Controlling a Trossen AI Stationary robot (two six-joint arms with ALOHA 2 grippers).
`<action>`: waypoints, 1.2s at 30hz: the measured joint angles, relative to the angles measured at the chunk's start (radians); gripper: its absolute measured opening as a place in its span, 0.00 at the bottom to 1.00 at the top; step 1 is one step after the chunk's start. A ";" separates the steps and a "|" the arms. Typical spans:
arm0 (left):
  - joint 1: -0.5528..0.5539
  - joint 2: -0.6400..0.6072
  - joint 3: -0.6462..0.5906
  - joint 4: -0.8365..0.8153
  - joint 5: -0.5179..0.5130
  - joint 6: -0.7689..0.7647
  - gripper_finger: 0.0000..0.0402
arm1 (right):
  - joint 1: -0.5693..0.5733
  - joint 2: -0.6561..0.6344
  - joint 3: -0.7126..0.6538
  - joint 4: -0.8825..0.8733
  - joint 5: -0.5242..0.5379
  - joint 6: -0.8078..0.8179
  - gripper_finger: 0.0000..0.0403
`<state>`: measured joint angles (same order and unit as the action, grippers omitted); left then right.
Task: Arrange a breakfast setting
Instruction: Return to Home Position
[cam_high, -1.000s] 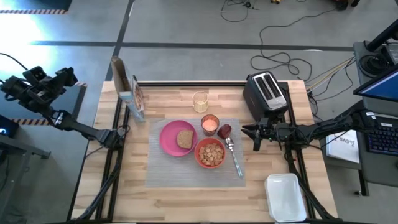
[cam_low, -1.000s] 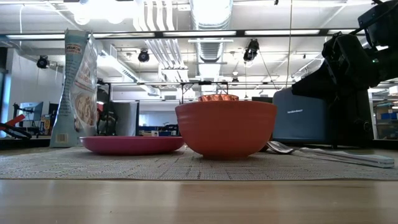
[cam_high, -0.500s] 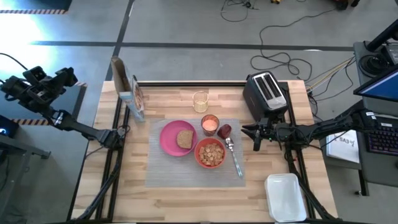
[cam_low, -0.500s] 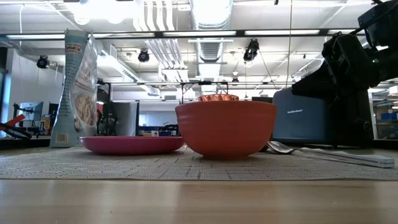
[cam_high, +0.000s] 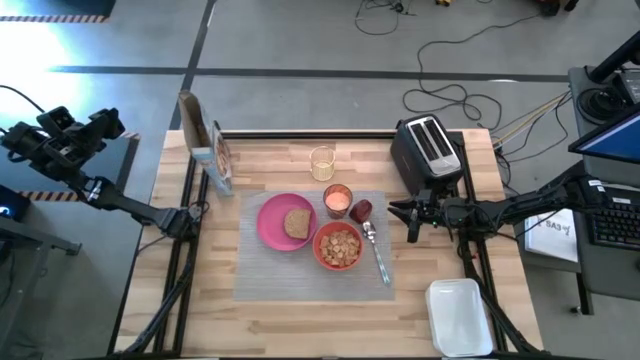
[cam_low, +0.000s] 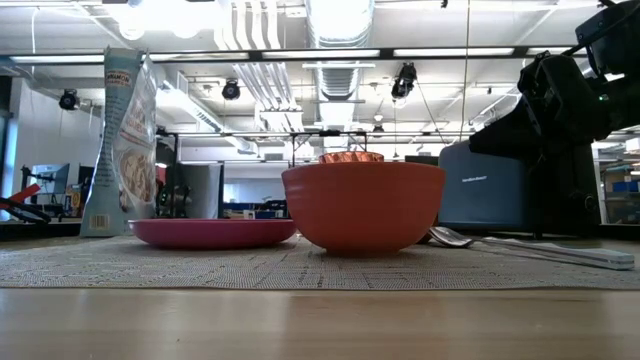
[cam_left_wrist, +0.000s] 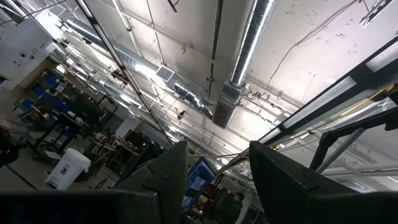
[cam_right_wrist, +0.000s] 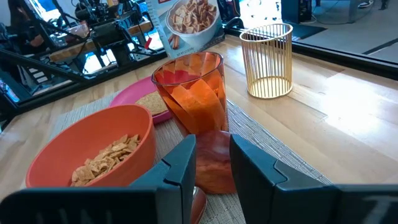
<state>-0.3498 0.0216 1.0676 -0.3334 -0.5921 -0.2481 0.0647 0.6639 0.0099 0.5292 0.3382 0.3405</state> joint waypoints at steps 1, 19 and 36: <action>0.000 0.000 0.000 0.000 0.000 0.000 0.39 | 0.000 0.000 0.000 0.000 0.000 0.000 0.21; 0.000 -0.003 -0.430 -0.121 0.008 -0.032 0.39 | 0.000 0.000 0.000 0.000 0.000 0.000 0.21; 0.000 -0.004 -0.839 -0.134 -0.001 0.004 0.39 | 0.000 0.000 0.000 0.000 0.000 0.000 0.21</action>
<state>-0.3500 0.0177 0.2281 -0.4670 -0.5931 -0.2446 0.0647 0.6636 0.0101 0.5289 0.3386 0.3405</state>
